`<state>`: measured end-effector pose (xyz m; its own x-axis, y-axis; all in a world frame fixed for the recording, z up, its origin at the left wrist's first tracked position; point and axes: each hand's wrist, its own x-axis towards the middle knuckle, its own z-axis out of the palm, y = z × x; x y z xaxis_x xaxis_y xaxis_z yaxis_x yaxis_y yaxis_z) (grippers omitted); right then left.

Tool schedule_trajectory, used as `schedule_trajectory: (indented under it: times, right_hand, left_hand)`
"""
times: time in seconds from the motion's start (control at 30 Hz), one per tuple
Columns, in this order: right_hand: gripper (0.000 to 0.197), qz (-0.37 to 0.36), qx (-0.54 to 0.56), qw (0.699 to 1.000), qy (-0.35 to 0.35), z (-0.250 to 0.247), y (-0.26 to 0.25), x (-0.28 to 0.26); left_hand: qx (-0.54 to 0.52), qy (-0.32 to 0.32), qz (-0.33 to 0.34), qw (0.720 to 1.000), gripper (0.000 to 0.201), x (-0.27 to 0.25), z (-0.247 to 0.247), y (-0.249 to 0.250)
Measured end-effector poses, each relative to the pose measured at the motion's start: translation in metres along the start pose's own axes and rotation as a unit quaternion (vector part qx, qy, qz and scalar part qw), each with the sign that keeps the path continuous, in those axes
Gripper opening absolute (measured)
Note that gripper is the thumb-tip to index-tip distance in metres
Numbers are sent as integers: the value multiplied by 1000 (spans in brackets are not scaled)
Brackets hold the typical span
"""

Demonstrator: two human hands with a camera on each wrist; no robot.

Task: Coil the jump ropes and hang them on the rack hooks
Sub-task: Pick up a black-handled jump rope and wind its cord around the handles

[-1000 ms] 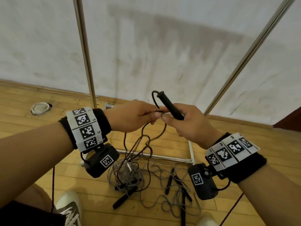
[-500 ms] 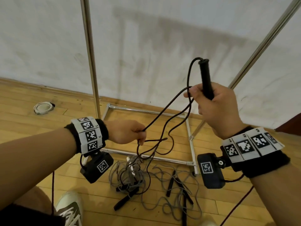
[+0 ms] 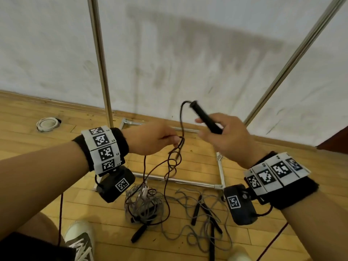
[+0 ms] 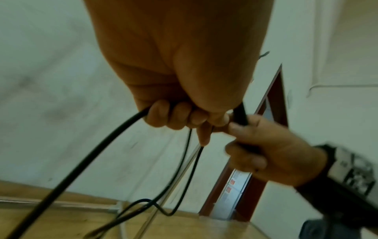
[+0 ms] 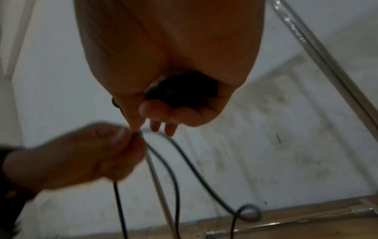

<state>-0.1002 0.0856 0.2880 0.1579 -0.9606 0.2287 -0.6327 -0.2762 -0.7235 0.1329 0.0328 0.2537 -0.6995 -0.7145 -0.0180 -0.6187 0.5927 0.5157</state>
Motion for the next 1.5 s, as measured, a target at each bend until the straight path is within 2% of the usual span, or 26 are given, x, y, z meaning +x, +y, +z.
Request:
schedule_trajectory:
  times: [0.1,0.2,0.23,0.33,0.5,0.63,0.73,0.8,0.9,1.07,1.17,1.23,1.3,1.37,1.5]
  right_hand:
    - [6,-9,15,997,-78,15,-6,-5]
    - [13,-3,9,998,-55,17,-9,-2]
    - [16,-5,-8,999,-42,16,-10,0]
    - [18,-29,-24,999,15,12,-16,5]
    - [17,-74,42,988,125,-10,-24,11]
    - [17,-72,55,980,177,-26,-21,11]
    - [10,-32,59,978,198,-32,-12,13]
    - [7,-15,22,980,195,-33,-5,11]
    - [30,-28,-76,985,151,-27,0,3]
    - [13,-18,-51,998,-21,3,-7,-8]
    - [12,-7,-25,994,-102,14,-10,-10]
    - [12,13,8,995,-100,15,-11,-9]
    - [19,22,6,997,-78,14,-11,-7]
    - [24,6,-6,999,-41,12,-13,-2]
    - [21,-26,57,997,50,1,-19,4]
  left_hand:
    - [-7,51,41,998,31,-1,-8,14]
    - [-45,64,50,996,44,-5,-16,18]
    - [-60,62,41,995,43,-6,-15,16]
    - [-71,7,-2,997,29,-8,-5,4]
    - [-15,-133,-69,989,27,-12,28,-20]
    - [-15,-169,-83,982,28,-13,43,-31]
    - [-39,-154,-93,983,30,-14,46,-34]
    - [-63,-121,-101,985,28,-11,44,-31]
    - [-51,-63,-84,993,28,-6,35,-18]
    - [-4,-18,-29,999,31,-3,19,7]
    - [-60,69,12,996,28,-4,7,19]
    - [-94,113,13,989,27,-7,-3,21]
    - [-117,110,8,987,25,-11,-8,21]
    - [-136,77,4,988,22,-15,-7,16]
    - [-115,-45,-17,992,18,-18,11,1]
